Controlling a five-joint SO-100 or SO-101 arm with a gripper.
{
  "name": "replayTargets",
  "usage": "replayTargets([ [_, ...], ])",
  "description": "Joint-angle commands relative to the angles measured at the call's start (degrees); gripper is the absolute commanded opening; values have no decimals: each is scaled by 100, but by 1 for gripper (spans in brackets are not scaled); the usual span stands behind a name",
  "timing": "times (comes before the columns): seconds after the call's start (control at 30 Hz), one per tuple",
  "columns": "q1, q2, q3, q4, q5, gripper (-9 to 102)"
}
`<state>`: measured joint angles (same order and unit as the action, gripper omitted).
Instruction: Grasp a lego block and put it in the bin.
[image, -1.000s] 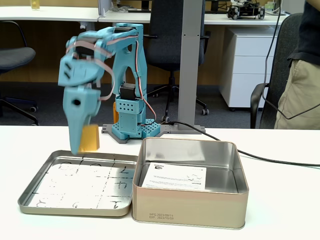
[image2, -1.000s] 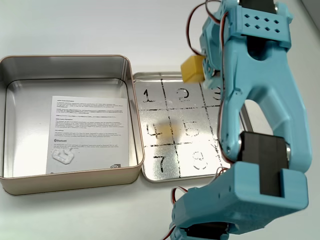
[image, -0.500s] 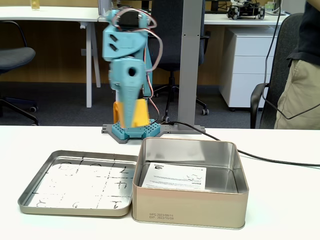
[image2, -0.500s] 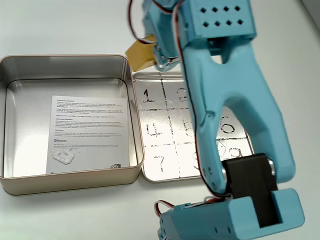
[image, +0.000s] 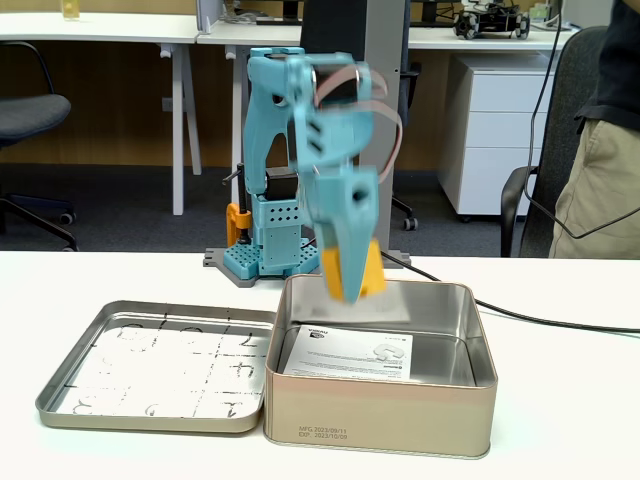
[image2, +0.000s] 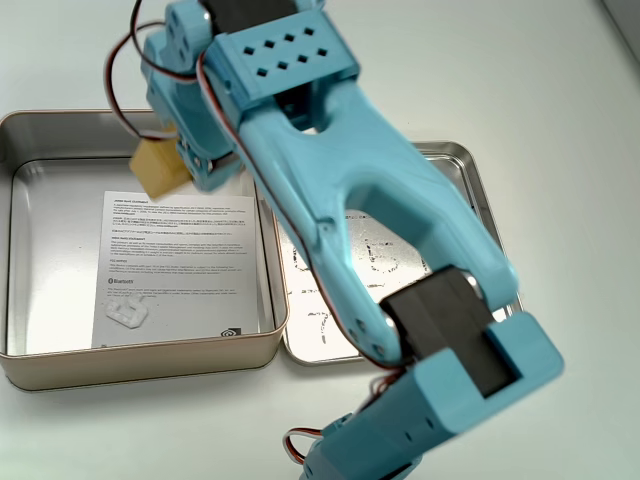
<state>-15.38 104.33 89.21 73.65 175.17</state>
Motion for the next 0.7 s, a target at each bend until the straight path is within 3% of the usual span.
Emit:
replayTargets([
  [0.0, -97, -193, 281, -62, 158, 0],
  [0.3, -70, -1081, 1160, -958, 299, 0],
  [0.67, -114, -1424, 1063, -1195, 404, 0],
])
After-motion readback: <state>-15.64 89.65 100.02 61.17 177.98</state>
